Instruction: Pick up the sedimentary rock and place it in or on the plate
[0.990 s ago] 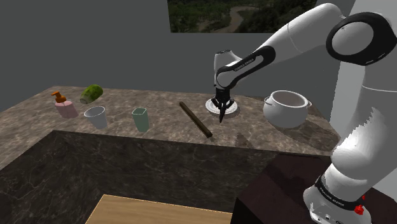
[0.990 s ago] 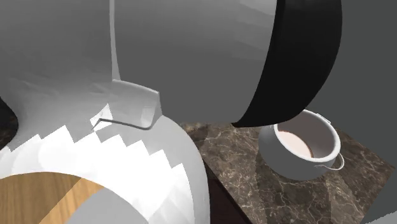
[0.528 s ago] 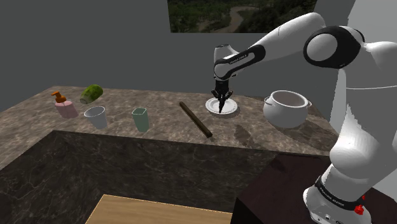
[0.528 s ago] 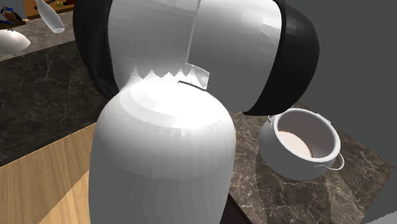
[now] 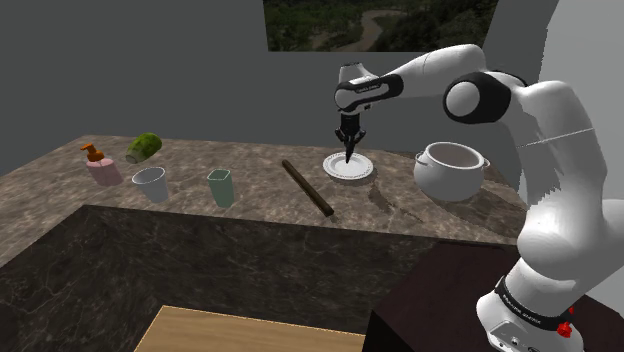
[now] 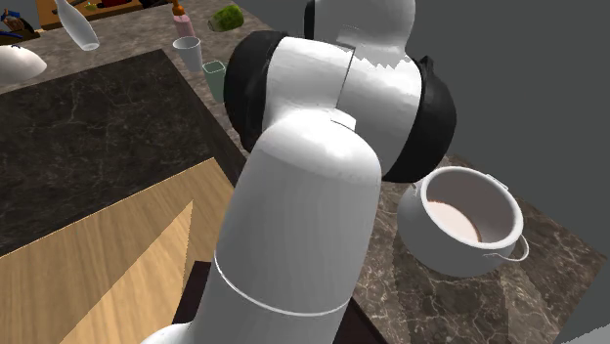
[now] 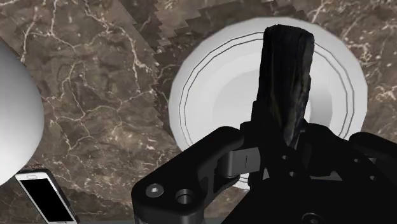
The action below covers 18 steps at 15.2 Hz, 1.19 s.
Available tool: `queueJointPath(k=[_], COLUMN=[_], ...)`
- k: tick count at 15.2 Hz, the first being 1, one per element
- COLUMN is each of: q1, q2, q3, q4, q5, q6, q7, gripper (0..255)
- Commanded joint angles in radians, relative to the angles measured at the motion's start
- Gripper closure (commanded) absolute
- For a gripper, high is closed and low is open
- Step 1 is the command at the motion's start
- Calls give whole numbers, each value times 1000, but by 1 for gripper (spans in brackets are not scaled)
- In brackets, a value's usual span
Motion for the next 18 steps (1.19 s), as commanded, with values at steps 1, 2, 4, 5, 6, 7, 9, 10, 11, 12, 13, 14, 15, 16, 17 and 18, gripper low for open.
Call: queueJointPath(k=[1, 2, 4, 5, 6, 7, 9, 10, 11, 12, 13, 14, 15, 16, 17, 18], q1=[10, 17, 29, 28, 26, 25, 23, 23, 22, 21, 21, 20, 20, 20, 20, 20], q2=[104, 168, 264, 264, 264, 266, 270, 273, 277, 280, 285, 288, 293, 298, 304, 309], q3=[-11, -17, -27, -27, -27, -27, -28, -28, -29, -29, -30, -30, -31, -31, -32, -32], q4=[190, 304, 464, 452, 439, 428, 409, 400, 392, 385, 380, 373, 368, 364, 360, 356], q5=[-5, -6, -8, -8, -9, -10, -11, -12, -12, -13, -14, -15, -16, -16, -17, -18], q6=[-82, -130, -191, -178, -165, -153, -130, -119, -108, -97, -88, -77, -67, -58, -49, -40], q7=[-32, -50, -73, -72, -70, -69, -66, -65, -64, -62, -61, -60, -59, -58, -57, -56], gripper=[255, 255, 255, 255, 255, 255, 255, 255, 255, 255, 255, 255, 255, 255, 255, 255])
